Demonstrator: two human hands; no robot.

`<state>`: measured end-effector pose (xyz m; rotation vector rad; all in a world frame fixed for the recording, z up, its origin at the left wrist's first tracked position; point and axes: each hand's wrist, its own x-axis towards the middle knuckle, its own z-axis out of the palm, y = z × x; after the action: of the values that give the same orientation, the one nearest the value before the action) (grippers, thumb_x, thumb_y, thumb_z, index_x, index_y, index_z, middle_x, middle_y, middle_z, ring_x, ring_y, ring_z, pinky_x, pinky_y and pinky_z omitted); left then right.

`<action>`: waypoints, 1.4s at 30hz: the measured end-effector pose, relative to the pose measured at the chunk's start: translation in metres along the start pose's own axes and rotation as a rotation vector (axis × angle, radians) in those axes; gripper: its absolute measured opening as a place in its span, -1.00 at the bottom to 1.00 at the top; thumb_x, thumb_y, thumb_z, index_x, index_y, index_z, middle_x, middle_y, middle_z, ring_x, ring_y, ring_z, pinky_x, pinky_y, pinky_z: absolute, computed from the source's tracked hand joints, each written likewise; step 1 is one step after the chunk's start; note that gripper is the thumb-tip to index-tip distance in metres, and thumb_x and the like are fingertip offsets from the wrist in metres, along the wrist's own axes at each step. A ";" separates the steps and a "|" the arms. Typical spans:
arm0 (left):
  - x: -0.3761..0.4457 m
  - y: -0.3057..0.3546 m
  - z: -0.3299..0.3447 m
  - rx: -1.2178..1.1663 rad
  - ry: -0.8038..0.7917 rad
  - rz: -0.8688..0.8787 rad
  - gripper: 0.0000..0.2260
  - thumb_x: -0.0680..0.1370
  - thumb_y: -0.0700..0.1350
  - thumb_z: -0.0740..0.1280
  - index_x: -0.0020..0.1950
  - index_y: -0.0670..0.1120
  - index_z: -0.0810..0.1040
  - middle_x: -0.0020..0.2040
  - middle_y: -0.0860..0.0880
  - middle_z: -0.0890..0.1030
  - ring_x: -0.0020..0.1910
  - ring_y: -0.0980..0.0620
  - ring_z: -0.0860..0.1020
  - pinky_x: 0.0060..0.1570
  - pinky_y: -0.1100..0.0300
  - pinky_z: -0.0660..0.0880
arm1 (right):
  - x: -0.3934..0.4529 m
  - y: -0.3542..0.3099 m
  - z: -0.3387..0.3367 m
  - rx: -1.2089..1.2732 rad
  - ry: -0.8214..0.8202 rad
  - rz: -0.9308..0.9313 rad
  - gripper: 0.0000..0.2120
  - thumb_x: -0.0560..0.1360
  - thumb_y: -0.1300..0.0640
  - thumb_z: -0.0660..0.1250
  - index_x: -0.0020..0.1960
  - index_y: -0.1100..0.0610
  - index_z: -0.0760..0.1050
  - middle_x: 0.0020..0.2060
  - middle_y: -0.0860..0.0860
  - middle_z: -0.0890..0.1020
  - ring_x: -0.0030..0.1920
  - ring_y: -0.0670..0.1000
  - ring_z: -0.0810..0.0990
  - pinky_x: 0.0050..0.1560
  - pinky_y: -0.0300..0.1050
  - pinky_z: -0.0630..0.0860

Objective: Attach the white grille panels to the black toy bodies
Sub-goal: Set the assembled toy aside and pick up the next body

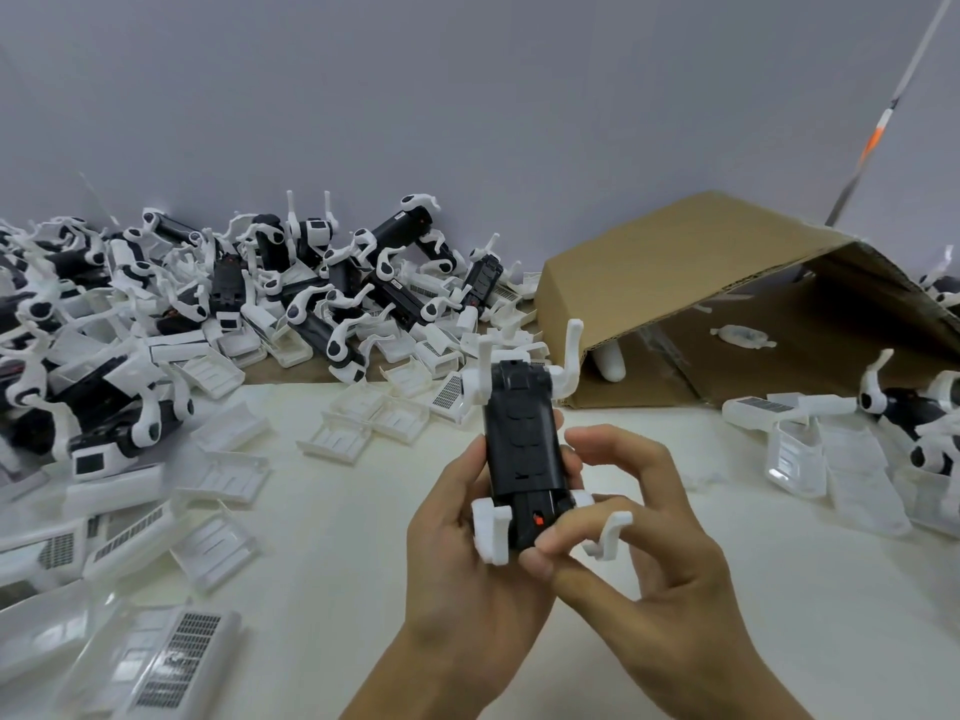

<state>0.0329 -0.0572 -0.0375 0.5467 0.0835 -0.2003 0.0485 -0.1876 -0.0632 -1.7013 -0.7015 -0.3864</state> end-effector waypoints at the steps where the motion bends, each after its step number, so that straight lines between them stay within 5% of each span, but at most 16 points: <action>1: 0.000 0.000 0.000 0.003 -0.001 -0.002 -0.53 0.59 0.07 0.20 0.29 -0.23 0.61 -0.07 -0.17 0.57 -0.15 -0.03 0.54 -0.18 0.17 0.58 | 0.000 -0.001 -0.001 -0.001 0.005 0.009 -0.82 0.32 -0.04 0.57 -0.10 -0.17 0.67 0.30 -0.30 0.44 0.37 -0.11 0.46 0.18 -0.46 0.42; 9: 0.000 0.000 -0.002 0.024 -0.009 0.009 -0.53 0.43 0.07 0.33 0.22 -0.17 0.68 0.02 -0.15 0.65 -0.05 -0.02 0.62 0.04 0.16 0.52 | 0.002 -0.001 -0.002 -0.092 0.008 0.059 -0.54 0.29 -0.22 0.50 0.18 -0.44 0.56 0.47 -0.35 0.28 0.41 -0.16 0.37 0.15 -0.55 0.39; 12: 0.001 0.001 -0.002 -0.007 -0.014 -0.004 -0.52 0.47 0.06 0.32 0.24 -0.24 0.64 -0.07 -0.19 0.60 -0.13 -0.03 0.58 -0.15 0.20 0.56 | 0.002 0.000 -0.001 -0.021 -0.009 0.039 -0.70 0.32 -0.17 0.49 0.05 -0.33 0.66 0.41 -0.31 0.39 0.43 -0.09 0.38 0.22 -0.51 0.37; 16: 0.000 0.001 0.000 0.005 -0.027 -0.014 -0.53 0.58 0.06 0.22 0.28 -0.25 0.61 -0.07 -0.20 0.57 -0.17 -0.05 0.56 -0.15 0.15 0.58 | -0.001 0.001 0.001 0.050 0.011 -0.005 -0.81 0.33 0.01 0.59 -0.11 -0.19 0.68 0.30 -0.21 0.47 0.34 -0.11 0.50 0.17 -0.38 0.49; 23: 0.002 0.001 -0.005 -0.034 -0.029 0.004 -0.52 0.53 0.06 0.26 0.30 -0.24 0.60 -0.02 -0.19 0.60 -0.10 -0.05 0.60 -0.07 0.15 0.58 | 0.001 0.001 -0.001 -0.054 0.029 0.121 -0.77 0.25 -0.18 0.57 -0.09 -0.29 0.68 0.39 -0.35 0.37 0.41 -0.19 0.37 0.18 -0.30 0.41; 28: 0.002 0.004 -0.008 0.004 -0.053 0.005 -0.56 0.48 0.04 0.31 0.23 -0.21 0.66 0.08 -0.22 0.66 0.00 -0.09 0.65 -0.05 0.12 0.63 | 0.006 0.002 -0.005 -0.028 -0.052 0.264 -0.17 0.10 -0.48 0.51 0.31 -0.62 0.27 0.46 -0.50 0.19 0.42 -0.40 0.25 0.16 -0.48 0.36; 32: 0.005 0.004 -0.004 0.181 0.018 0.160 -0.62 0.41 -0.05 0.46 0.17 -0.21 0.64 0.09 -0.22 0.68 0.01 -0.09 0.66 -0.10 0.08 0.64 | 0.013 0.010 -0.011 0.250 -0.001 0.444 0.14 -0.13 -0.72 0.31 0.40 -0.30 0.36 0.25 -0.41 0.51 0.27 -0.30 0.51 0.25 -0.09 0.45; 36: 0.007 0.005 -0.006 0.675 0.240 0.431 -0.53 0.22 0.11 0.60 -0.13 -0.01 0.40 -0.14 -0.08 0.67 -0.21 -0.04 0.64 -0.30 0.06 0.60 | 0.014 0.006 -0.010 0.464 -0.101 0.584 -0.05 0.15 -0.60 0.39 0.42 -0.14 0.43 0.20 -0.12 0.68 0.25 -0.10 0.62 0.28 0.03 0.43; 39: 0.008 0.012 -0.007 0.831 0.194 0.418 -0.66 0.39 0.29 0.38 -0.29 0.03 0.52 -0.15 -0.05 0.68 -0.15 0.03 0.64 -0.17 0.12 0.56 | 0.016 0.008 -0.006 0.431 -0.108 0.687 -0.31 0.31 -0.18 0.52 0.41 -0.11 0.45 0.05 -0.04 0.75 0.11 0.00 0.71 0.32 0.21 0.43; 42: 0.019 0.024 -0.026 1.023 0.346 0.592 -0.77 0.50 0.10 0.24 -0.20 0.08 0.66 -0.06 0.12 0.67 -0.01 0.19 0.58 0.00 0.18 0.45 | 0.017 0.011 -0.009 0.455 0.021 0.728 -0.34 0.24 -0.01 0.53 0.33 -0.12 0.49 0.02 0.03 0.76 0.07 0.05 0.73 0.36 0.20 0.41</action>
<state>0.0564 -0.0264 -0.0496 1.5912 0.1500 0.4705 0.0694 -0.1936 -0.0595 -1.3920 -0.1018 0.2531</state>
